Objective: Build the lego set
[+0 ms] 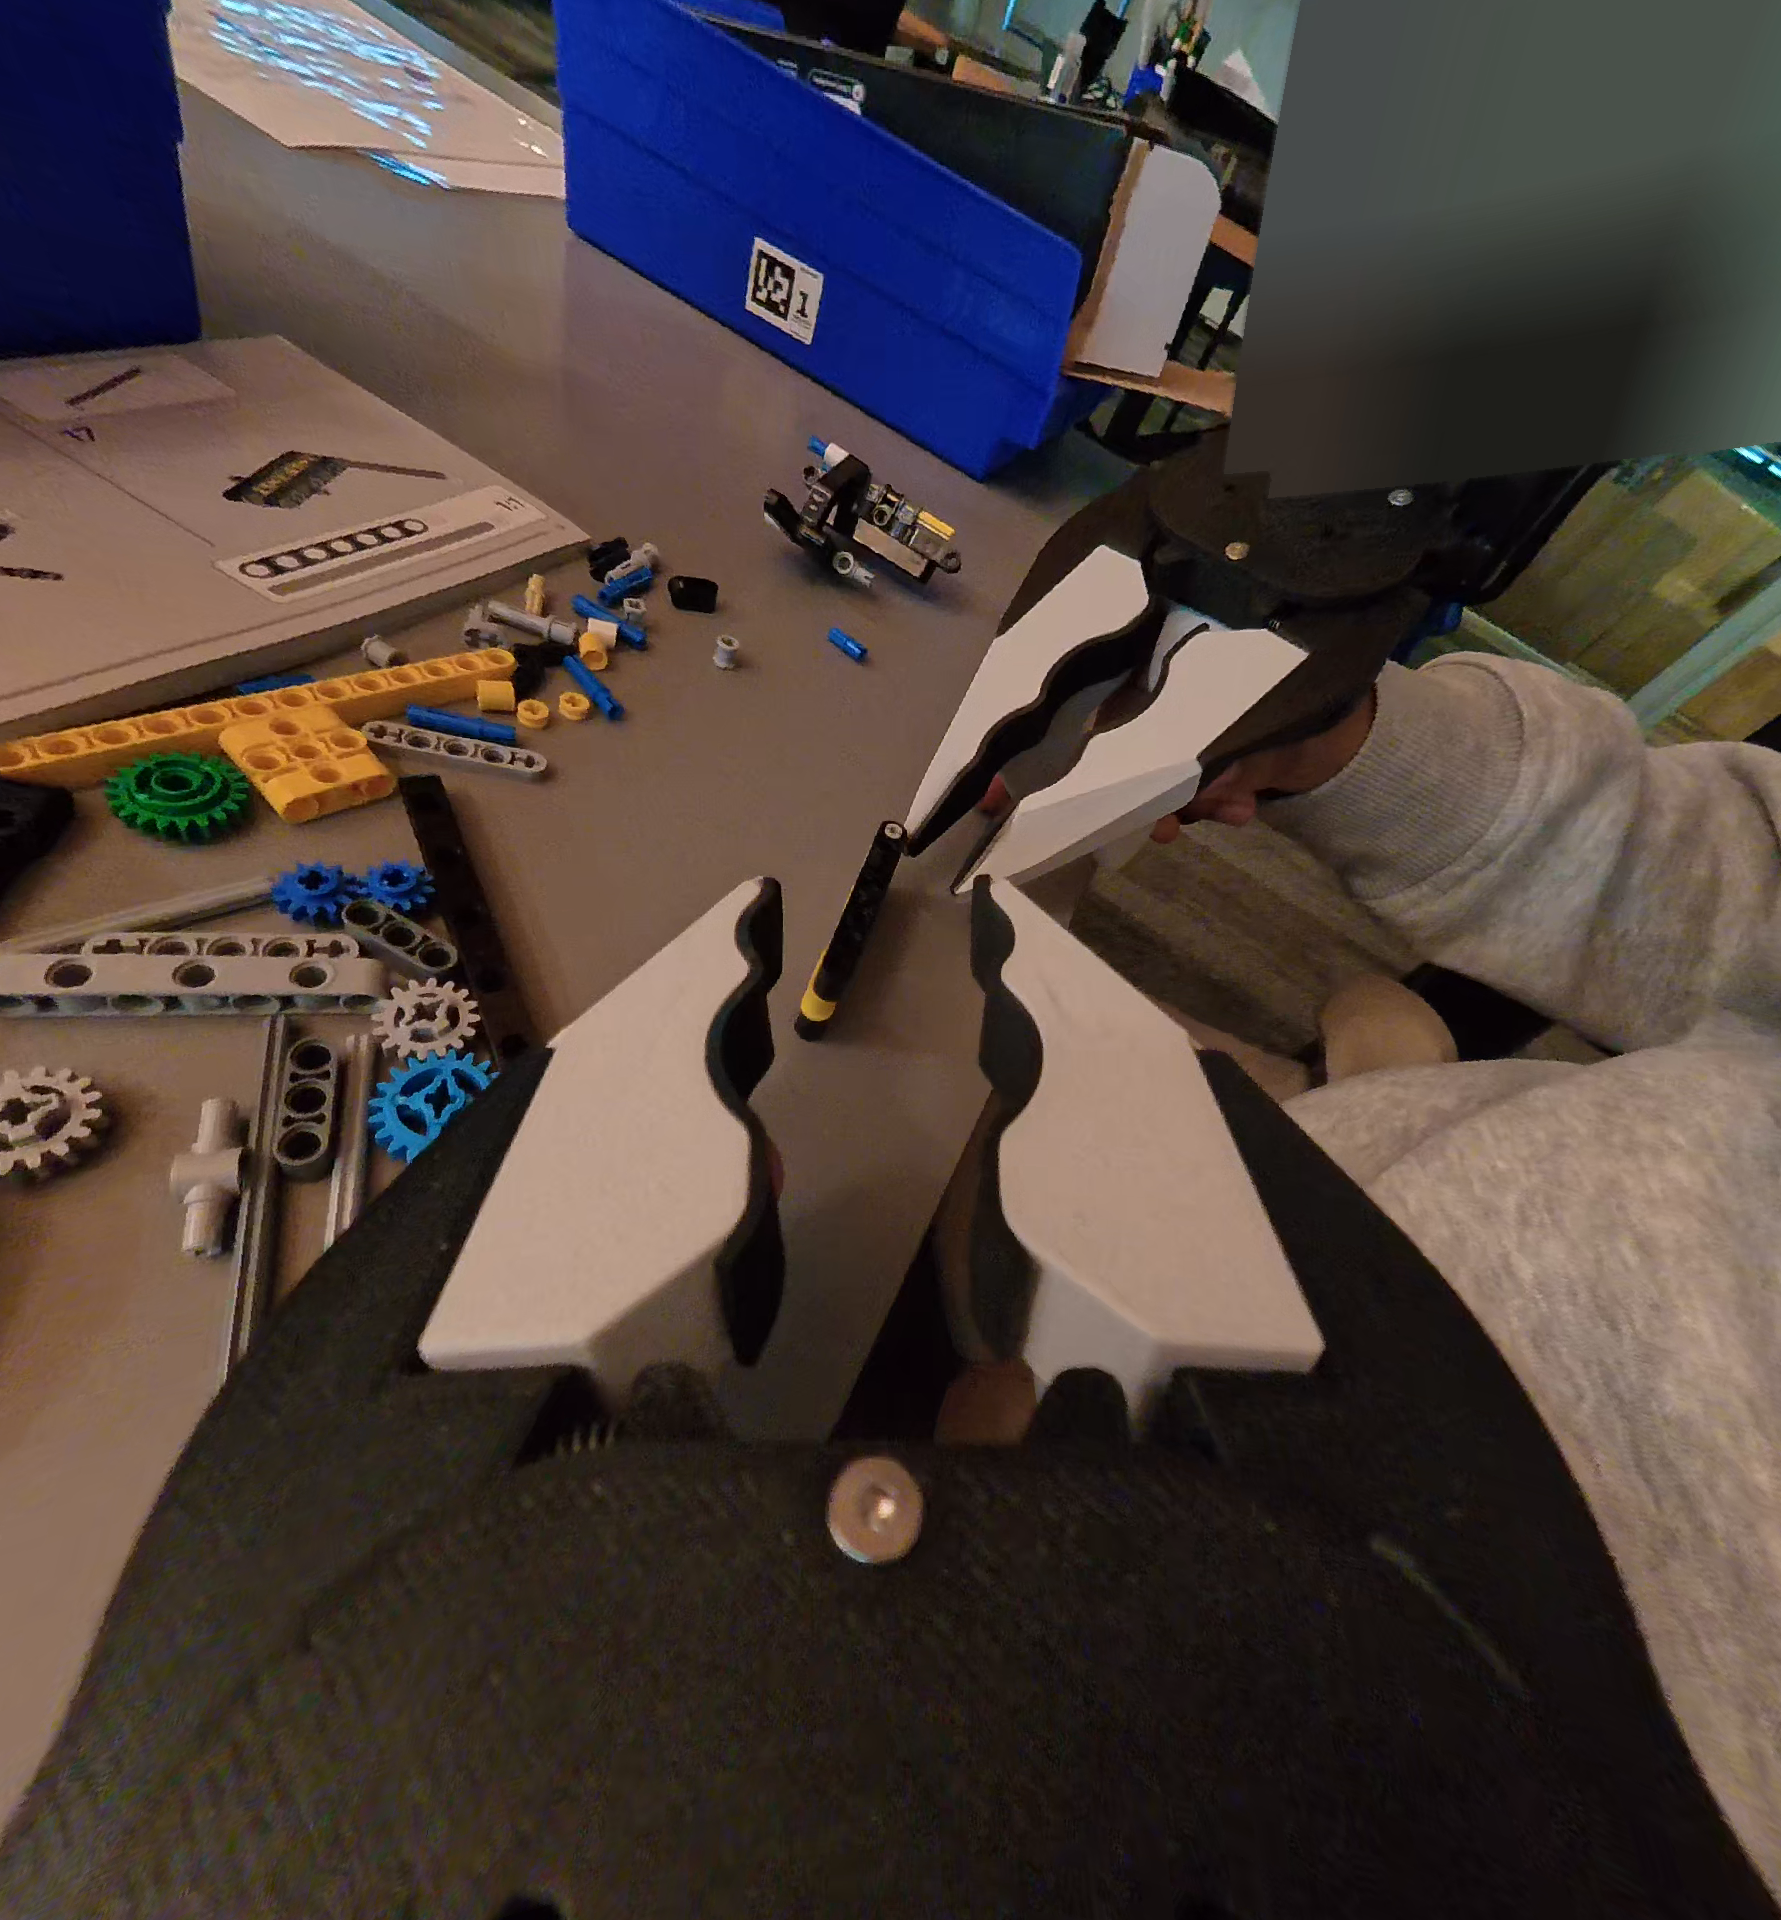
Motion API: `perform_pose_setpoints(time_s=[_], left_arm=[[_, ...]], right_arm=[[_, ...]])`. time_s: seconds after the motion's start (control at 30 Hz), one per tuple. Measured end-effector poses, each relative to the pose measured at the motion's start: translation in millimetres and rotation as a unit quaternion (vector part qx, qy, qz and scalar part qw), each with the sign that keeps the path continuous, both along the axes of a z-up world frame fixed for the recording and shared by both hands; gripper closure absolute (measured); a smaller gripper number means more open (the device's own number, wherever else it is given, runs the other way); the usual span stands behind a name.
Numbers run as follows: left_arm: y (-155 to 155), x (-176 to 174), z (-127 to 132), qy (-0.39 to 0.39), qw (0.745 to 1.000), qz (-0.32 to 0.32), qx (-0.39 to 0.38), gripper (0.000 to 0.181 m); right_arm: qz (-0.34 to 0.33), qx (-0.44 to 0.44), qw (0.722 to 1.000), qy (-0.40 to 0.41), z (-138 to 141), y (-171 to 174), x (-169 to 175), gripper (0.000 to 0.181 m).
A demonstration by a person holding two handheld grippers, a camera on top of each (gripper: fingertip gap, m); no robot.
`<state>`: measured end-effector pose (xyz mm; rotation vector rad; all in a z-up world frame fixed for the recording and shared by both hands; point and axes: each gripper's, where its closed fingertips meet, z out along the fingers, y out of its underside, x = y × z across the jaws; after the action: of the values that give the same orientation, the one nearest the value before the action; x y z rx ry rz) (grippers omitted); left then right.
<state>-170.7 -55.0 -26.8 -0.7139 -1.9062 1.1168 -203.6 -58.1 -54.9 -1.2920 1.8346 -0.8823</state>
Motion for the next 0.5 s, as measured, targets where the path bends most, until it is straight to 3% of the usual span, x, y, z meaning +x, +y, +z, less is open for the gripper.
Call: perform_pose_setpoints(time_s=[0.5], left_arm=[[-0.1, -0.3, -1.4, -0.004, 1.000, -0.001, 0.001, 0.147]], right_arm=[[0.000, 0.004, 1.000, 0.000, -0.5, -0.2, 0.0, 0.167]])
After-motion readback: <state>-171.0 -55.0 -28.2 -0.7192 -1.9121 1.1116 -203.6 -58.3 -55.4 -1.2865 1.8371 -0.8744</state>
